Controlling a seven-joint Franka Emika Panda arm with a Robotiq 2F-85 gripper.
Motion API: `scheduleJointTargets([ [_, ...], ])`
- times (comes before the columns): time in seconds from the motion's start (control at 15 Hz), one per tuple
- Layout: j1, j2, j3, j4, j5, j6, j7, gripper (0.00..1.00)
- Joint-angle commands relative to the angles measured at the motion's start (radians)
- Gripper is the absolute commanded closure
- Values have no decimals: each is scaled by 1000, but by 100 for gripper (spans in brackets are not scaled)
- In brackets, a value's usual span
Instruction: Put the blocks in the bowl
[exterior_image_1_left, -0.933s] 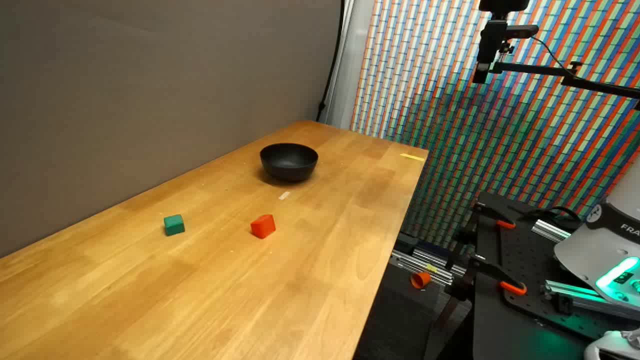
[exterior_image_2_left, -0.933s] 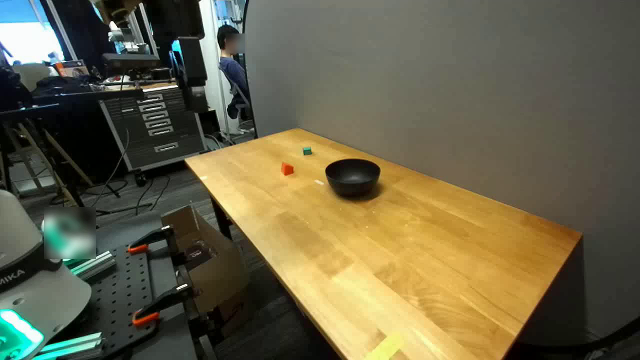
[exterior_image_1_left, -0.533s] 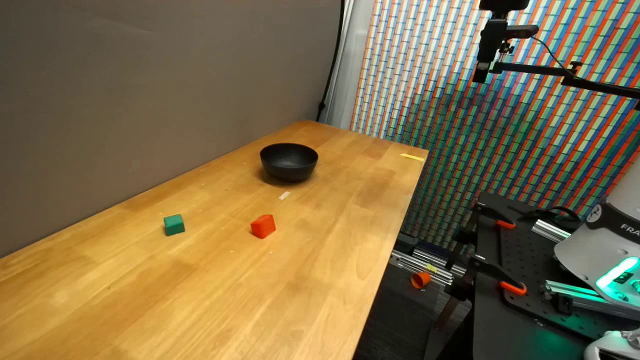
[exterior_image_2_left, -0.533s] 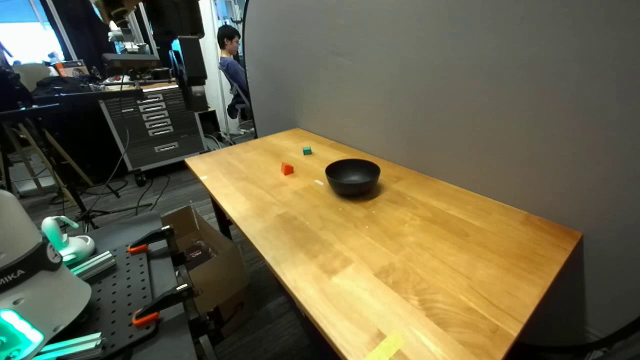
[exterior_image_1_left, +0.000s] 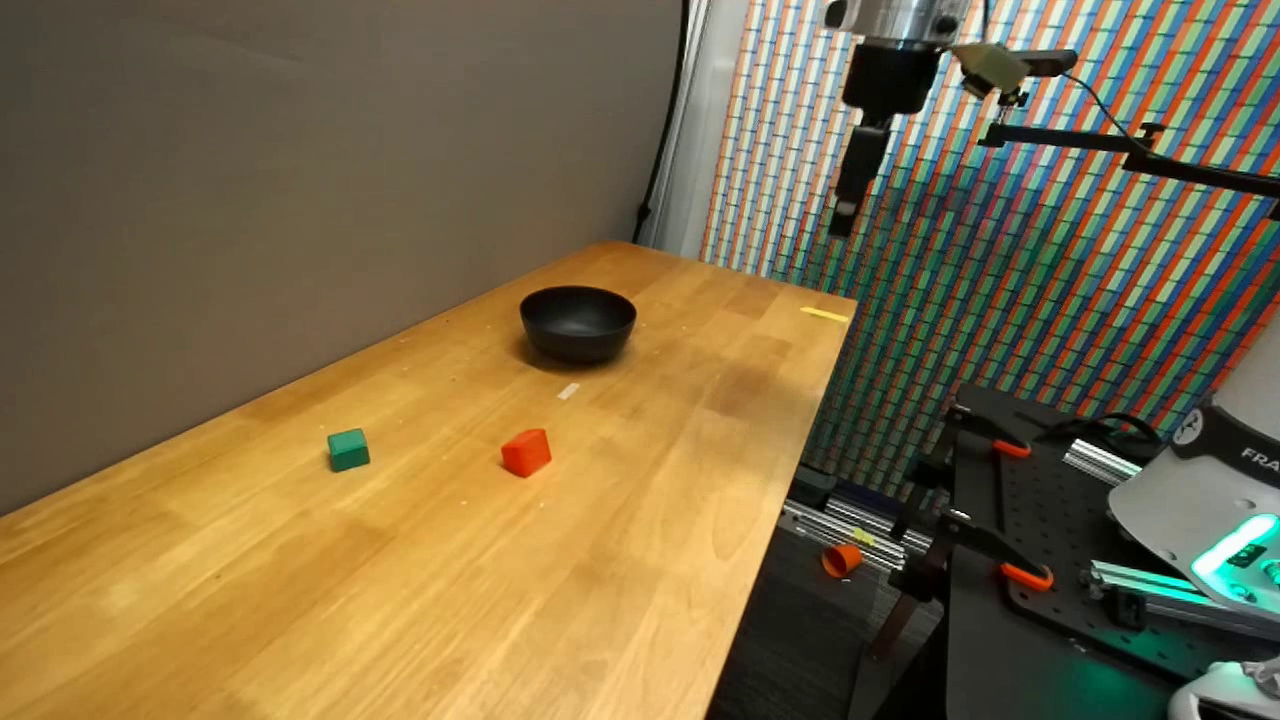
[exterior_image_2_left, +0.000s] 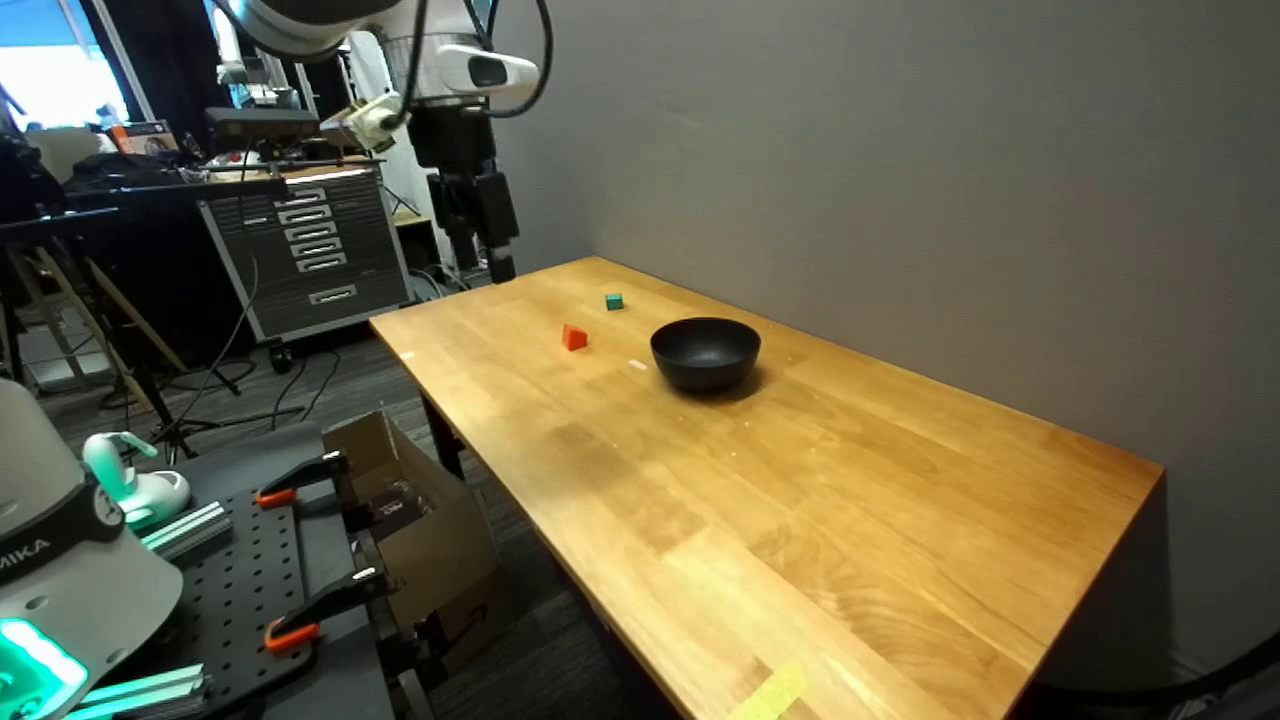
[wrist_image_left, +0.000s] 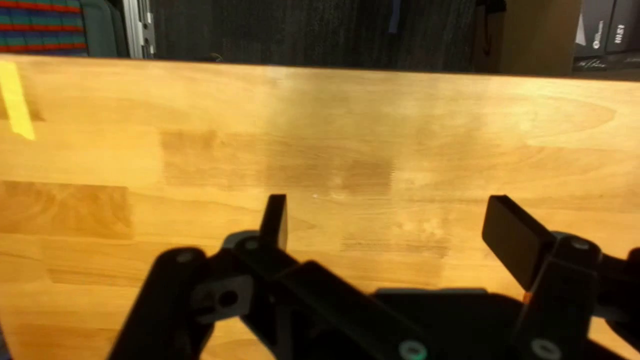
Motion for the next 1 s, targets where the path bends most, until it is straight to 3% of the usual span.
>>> scheduleJointTargets([
  [0.0,59,261,11,149,95,101,-74,0],
  [0.2,84,456,47,276,168,130,-85,0],
  [0.47,107,694,95,482,138,132,-32,0],
  [0.93,192,963,98,763,113,104,76,0],
])
